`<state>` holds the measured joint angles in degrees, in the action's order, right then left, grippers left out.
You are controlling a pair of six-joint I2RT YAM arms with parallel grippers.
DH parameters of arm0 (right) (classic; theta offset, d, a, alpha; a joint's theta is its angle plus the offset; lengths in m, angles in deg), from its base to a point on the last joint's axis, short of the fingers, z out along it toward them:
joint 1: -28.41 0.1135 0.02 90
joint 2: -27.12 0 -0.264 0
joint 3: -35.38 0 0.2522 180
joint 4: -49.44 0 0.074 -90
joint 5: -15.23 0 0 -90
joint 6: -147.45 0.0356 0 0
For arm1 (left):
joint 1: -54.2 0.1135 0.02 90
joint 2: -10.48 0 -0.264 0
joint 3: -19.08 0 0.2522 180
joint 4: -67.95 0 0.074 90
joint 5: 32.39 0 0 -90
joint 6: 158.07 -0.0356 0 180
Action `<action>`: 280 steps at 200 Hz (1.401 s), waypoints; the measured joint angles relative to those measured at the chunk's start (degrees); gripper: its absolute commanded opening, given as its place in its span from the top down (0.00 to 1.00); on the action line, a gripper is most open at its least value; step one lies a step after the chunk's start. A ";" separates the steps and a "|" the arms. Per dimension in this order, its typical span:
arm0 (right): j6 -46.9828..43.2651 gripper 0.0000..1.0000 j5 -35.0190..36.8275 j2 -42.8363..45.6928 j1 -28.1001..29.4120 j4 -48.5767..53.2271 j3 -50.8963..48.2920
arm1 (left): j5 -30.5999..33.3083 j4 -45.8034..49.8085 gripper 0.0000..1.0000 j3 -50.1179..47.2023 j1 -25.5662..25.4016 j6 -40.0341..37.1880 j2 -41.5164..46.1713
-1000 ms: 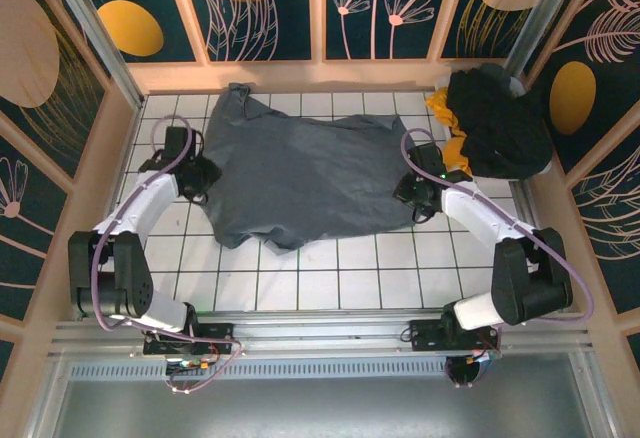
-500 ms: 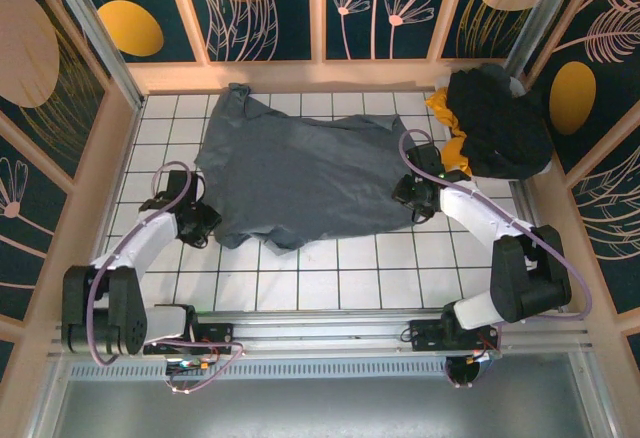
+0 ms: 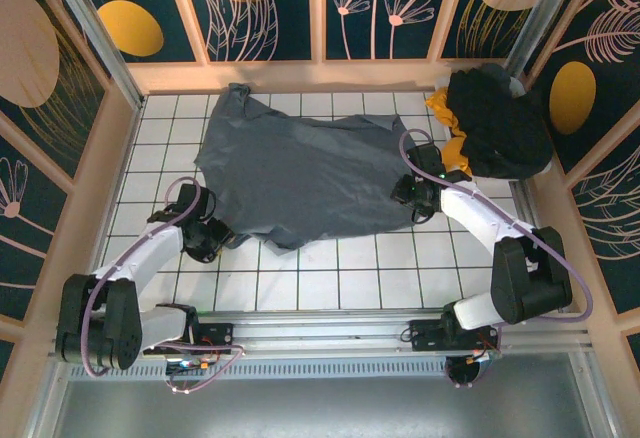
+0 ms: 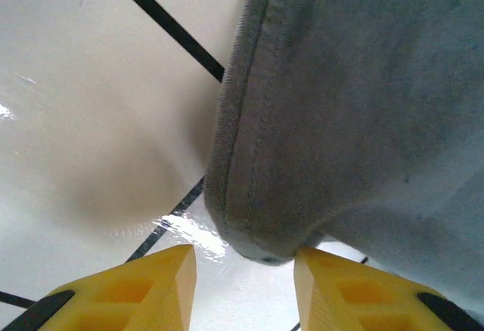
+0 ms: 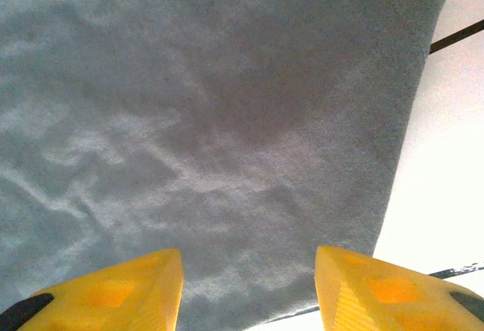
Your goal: Fold and stack the t-shirts
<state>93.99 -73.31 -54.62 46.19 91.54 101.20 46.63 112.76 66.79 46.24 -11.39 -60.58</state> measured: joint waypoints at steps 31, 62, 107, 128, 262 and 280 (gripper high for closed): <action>0.07 0.50 -0.02 1.20 0.00 0.00 0.00 | 0.74 -1.51 0.60 -0.22 0.00 0.00 -1.27; 0.11 0.50 -0.02 2.08 0.00 0.04 -0.09 | 0.96 -4.52 0.62 -0.22 0.00 0.00 -4.17; 0.50 0.50 0.04 3.23 0.00 0.22 -1.20 | 2.21 -4.55 1.00 0.59 0.04 0.22 -7.13; 1.07 0.50 0.52 3.78 -0.09 0.66 -1.68 | 4.26 -3.34 1.00 3.56 -0.24 -0.33 -7.91; -3.69 0.48 0.83 -3.69 2.32 -2.16 -1.77 | 18.64 4.09 1.00 26.88 1.11 -0.22 1.77; -4.81 0.48 -1.11 -6.67 4.35 -3.65 -1.75 | 18.40 4.11 1.00 26.91 1.11 -0.24 1.73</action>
<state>89.18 -74.43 -61.28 50.54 87.89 99.45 65.03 116.87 93.70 47.35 -11.63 -58.86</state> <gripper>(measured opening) 0.518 0.056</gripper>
